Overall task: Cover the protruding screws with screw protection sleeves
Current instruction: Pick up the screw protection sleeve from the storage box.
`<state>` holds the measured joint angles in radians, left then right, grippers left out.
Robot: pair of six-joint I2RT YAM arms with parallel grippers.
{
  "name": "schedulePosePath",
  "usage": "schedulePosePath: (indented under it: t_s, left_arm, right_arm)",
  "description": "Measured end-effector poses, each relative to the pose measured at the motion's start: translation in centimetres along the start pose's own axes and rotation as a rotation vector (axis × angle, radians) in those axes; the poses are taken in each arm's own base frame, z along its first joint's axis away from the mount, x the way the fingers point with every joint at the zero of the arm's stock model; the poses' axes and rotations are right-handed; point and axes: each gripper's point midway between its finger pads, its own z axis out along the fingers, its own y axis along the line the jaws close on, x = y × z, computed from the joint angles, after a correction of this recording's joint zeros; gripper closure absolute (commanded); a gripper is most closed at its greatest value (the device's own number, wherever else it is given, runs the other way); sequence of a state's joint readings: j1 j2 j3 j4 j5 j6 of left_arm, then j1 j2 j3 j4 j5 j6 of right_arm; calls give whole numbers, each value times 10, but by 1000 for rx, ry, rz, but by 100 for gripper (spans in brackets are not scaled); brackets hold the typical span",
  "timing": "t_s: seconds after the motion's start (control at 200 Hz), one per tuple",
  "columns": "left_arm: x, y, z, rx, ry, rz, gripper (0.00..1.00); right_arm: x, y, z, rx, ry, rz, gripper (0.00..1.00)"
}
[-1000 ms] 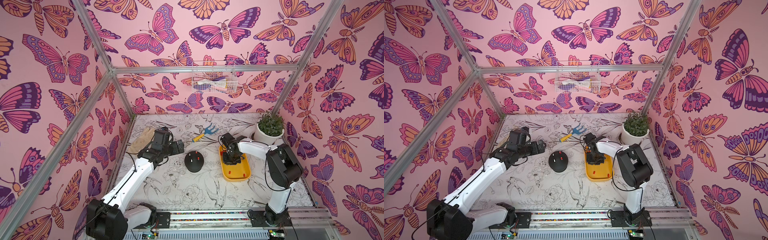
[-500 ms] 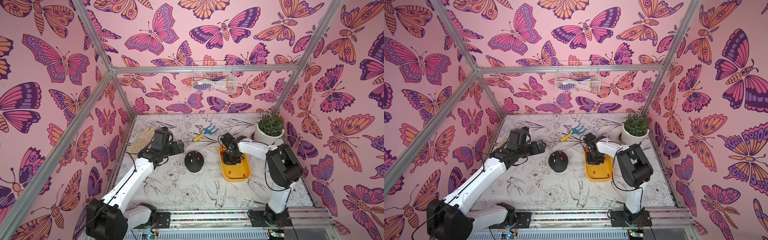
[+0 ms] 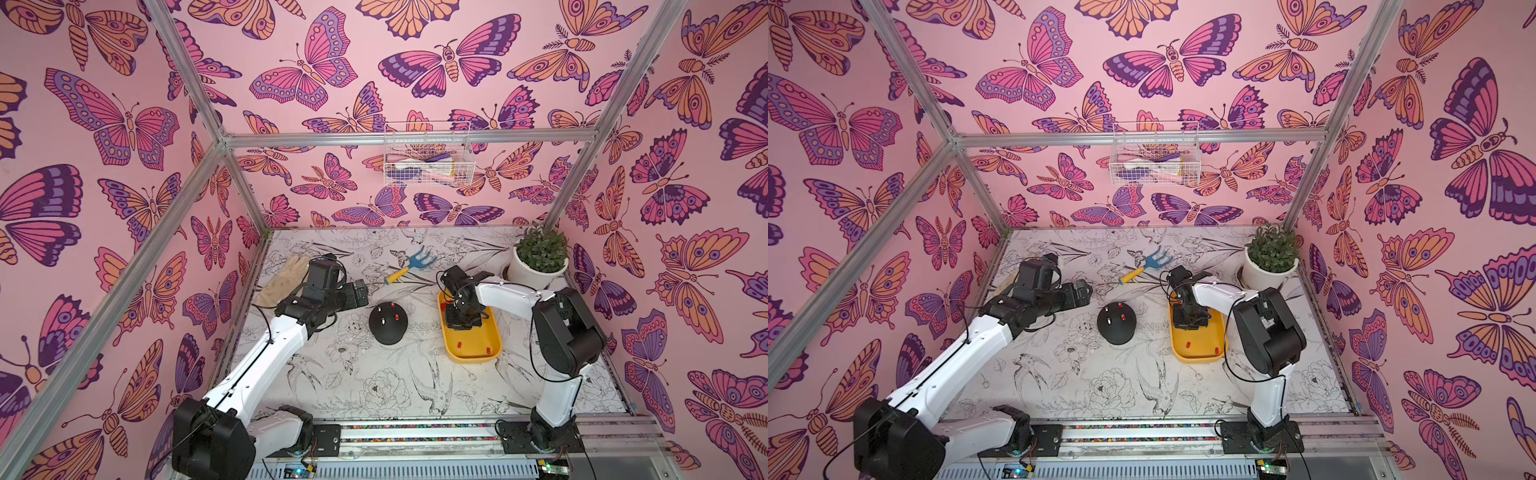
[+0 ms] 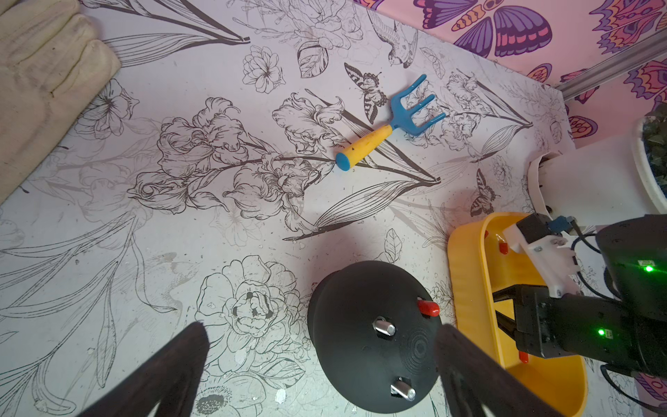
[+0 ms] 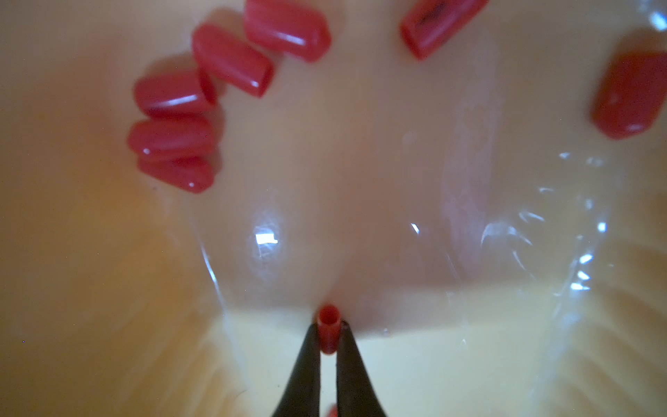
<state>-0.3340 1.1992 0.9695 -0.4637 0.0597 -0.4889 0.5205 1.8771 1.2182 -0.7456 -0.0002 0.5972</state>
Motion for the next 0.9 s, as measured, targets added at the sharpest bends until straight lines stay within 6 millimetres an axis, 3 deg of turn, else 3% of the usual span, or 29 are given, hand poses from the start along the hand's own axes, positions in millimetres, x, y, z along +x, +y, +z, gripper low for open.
schedulePosePath:
  t_s: [0.616, 0.761, 0.901]
  left_arm:
    - [0, -5, -1, 23, 8, -16, 0]
    - [-4, -16, -5, 46, -3, 1, 0]
    - [-11, -39, -11, 92, -18, 34, 0]
  right_arm:
    - [0, 1, -4, -6, -8, -26, 90]
    - [-1, 2, -15, -25, -33, -36, 90]
    - [-1, 5, -29, -61, -58, -57, 90]
